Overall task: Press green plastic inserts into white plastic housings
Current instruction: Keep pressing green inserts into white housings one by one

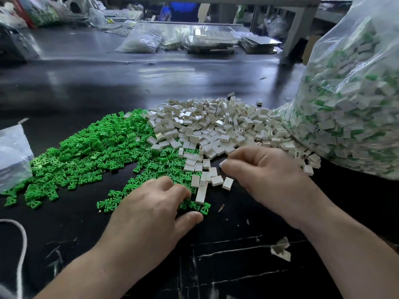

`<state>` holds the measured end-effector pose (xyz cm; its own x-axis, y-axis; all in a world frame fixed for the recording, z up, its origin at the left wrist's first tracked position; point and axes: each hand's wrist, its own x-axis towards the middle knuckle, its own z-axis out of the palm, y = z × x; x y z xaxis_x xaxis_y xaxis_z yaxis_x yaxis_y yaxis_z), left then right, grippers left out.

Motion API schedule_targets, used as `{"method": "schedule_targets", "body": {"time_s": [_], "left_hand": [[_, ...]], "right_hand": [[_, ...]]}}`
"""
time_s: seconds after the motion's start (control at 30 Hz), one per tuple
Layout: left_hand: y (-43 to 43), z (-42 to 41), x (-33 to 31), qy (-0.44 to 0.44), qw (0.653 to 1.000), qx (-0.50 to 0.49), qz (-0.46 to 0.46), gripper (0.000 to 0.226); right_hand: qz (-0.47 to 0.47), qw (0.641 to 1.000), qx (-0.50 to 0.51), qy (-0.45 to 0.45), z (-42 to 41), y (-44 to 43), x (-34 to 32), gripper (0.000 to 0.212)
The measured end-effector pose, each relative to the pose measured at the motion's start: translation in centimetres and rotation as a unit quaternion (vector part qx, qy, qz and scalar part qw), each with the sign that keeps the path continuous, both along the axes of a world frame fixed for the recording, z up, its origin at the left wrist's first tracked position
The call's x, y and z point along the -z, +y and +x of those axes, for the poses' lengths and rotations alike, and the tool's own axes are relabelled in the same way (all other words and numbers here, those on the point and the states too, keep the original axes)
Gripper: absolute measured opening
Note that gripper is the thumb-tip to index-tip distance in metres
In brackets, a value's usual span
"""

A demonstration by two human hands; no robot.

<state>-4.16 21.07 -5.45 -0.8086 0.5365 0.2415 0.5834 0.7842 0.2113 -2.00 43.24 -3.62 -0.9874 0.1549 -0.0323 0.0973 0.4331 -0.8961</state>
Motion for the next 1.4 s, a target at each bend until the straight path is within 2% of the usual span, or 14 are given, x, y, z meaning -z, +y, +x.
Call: {"method": "schedule_targets", "body": {"time_s": [0.07,0.13,0.33,0.6,0.67,0.7,0.77,0.83,0.9,0.97,1.1,1.2,1.3,1.4], "left_hand": [[0.2,-0.3,0.3,0.005,1.0,-0.004,-0.021,0.048],[0.4,-0.4,0.3,0.011,1.0,-0.001,-0.028,0.044],[0.8,-0.4,0.0,0.002,0.999,0.036,-0.019,0.023],[0.6,-0.6,0.1,0.038,0.997,0.066,-0.021,0.033],[0.5,-0.6,-0.1,0.036,0.998,0.054,-0.008,0.031],[0.5,-0.5,-0.3,0.023,0.999,0.038,0.013,0.03],[0.2,-0.5,-0.8,-0.026,0.994,-0.006,0.103,0.026],[0.0,-0.5,-1.0,-0.101,0.968,-0.038,0.228,0.015],[-0.1,-0.4,-1.2,-0.157,0.934,-0.046,0.317,0.012],[-0.1,-0.3,-1.1,-0.215,0.9,-0.041,0.377,0.022],[0.3,-0.3,-1.2,-0.306,0.818,-0.015,0.487,0.016],[0.3,-0.4,-1.1,-0.312,0.799,-0.016,0.514,0.013],[0.2,-0.2,-1.3,-0.279,0.816,-0.029,0.505,0.016],[0.3,-0.3,-1.2,-0.328,0.772,-0.031,0.544,0.021]], "right_hand": [[0.273,0.962,0.007,-0.002,0.0,-0.5,0.7,0.024],[0.366,0.93,-0.015,-0.035,-0.1,-1.5,1.3,0.034],[0.38,0.924,0.008,-0.039,-0.6,-1.5,1.7,0.03],[0.355,0.934,-0.003,-0.046,-1.0,-0.8,1.5,0.006],[0.306,0.951,-0.004,-0.039,-0.8,-0.6,1.6,0.01],[0.232,0.972,-0.008,-0.038,-0.7,-0.6,1.5,0.015],[-0.01,0.998,-0.027,-0.058,-0.3,-0.9,1.0,0.025],[-0.178,0.979,-0.05,-0.082,-0.2,-1.1,0.6,0.03],[-0.257,0.959,-0.073,-0.098,-0.2,-1.4,0.5,0.023],[-0.308,0.94,-0.092,-0.113,-0.3,-1.6,0.4,0.016],[-0.371,0.913,-0.121,-0.122,-0.2,-1.9,0.3,0.022],[-0.385,0.906,-0.137,-0.109,0.0,-2.1,0.2,0.014],[-0.395,0.902,-0.135,-0.107,0.1,-2.2,0.3,0.011],[-0.384,0.907,-0.137,-0.109,0.2,-2.5,0.4,0.009]]}}
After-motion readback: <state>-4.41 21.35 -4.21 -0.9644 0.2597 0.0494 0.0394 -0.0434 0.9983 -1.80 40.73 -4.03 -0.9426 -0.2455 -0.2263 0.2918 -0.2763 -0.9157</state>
